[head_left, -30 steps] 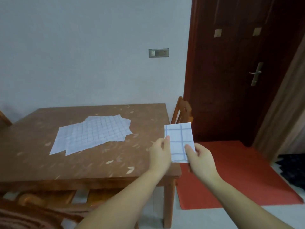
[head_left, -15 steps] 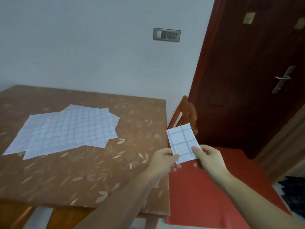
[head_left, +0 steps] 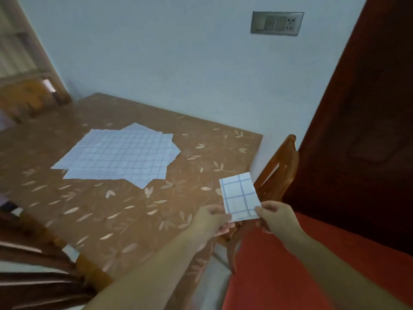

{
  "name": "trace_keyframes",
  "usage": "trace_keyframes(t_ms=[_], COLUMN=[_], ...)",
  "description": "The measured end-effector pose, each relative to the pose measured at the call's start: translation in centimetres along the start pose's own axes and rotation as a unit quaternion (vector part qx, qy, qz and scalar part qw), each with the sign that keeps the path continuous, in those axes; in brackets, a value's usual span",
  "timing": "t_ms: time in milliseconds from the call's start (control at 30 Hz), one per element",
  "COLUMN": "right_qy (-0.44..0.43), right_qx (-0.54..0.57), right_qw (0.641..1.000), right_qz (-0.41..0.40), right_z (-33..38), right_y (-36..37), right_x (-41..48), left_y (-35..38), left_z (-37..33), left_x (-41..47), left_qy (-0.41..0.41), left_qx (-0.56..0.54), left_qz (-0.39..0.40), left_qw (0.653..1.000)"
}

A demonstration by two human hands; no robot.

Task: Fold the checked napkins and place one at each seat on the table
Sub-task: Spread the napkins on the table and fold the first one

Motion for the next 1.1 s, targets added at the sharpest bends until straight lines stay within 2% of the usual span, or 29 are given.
trace_keyframes(t_ms=[167, 333, 633, 767, 900, 1100], right_qy=[0.013, 0.002, 0.068, 0.091, 0.107, 0.064], right_qx=[-0.015, -0.051, -0.034, -0.036, -0.094, -0.224], right_qw=[0.999, 0.998, 0.994, 0.984, 0.971, 0.946], right_qz=[0.037, 0.027, 0.084, 0.151, 0.193, 0.225], right_z=[1.9, 3.7, 2.1, 0.6, -0.8, -0.6], right_y=[-1.8, -3.9, -5.3, -5.7, -5.6, -4.4], right_x=[5.9, 12.3, 25.5, 32.4, 38.2, 42.5], left_y=[-0.4, -1.1, -2.2, -2.9, -3.9, -4.9], left_z=[-1.6, -2.4, -2.7, -2.5, -2.7, -4.0], left_x=[4.3, 10.2, 19.6, 24.4, 28.6, 31.5], left_qy=[0.014, 0.01, -0.029, -0.069, -0.095, -0.11], left_qx=[-0.037, -0.077, -0.105, -0.049, 0.071, 0.189], left_qz=[-0.056, -0.089, -0.179, -0.247, -0.292, -0.321], left_qw=[0.998, 0.993, 0.978, 0.965, 0.949, 0.921])
Point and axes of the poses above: each hand's wrist, its own x-axis towards the middle knuckle, its own y-axis out of the palm, z = x × y, the point moved 4 cm from there along x, towards the middle knuckle, and after that the axes turned 14 degrees about z, right-handed, at the moved point
